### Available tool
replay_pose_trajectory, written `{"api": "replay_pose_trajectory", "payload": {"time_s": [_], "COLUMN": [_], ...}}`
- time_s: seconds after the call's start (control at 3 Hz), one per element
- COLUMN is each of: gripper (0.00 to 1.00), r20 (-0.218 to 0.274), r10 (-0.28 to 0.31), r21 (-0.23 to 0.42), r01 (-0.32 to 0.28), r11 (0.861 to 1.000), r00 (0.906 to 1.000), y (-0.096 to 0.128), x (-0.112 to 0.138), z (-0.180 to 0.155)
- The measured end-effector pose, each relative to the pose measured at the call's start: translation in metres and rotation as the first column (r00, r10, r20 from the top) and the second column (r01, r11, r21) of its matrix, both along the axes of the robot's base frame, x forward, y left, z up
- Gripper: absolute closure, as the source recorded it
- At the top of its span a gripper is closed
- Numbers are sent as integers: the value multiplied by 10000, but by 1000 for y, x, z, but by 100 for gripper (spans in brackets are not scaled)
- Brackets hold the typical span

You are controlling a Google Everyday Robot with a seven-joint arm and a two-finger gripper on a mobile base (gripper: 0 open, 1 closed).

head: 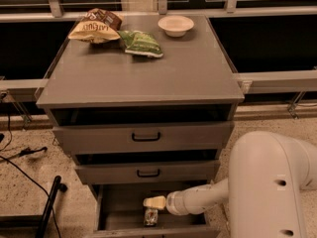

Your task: Pick 7up can from bottom drawer and place on counter

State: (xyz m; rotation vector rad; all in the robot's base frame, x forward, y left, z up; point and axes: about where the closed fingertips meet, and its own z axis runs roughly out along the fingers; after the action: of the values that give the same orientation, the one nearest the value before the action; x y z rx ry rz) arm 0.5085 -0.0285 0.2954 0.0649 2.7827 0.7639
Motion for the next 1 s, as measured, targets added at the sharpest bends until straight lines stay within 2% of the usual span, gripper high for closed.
{"api": "replay_pose_trajectory", "payload": {"time_s": [0.33, 1.0], "gripper": [0, 0], "r20": [-197, -496], "r10": [27, 466], "r21": [130, 480], "r01": [-25, -442], "r11": [9999, 9979], "r00": [9998, 9977], "y": [5, 28], "x": [2, 5], "z": [-18, -50]}}
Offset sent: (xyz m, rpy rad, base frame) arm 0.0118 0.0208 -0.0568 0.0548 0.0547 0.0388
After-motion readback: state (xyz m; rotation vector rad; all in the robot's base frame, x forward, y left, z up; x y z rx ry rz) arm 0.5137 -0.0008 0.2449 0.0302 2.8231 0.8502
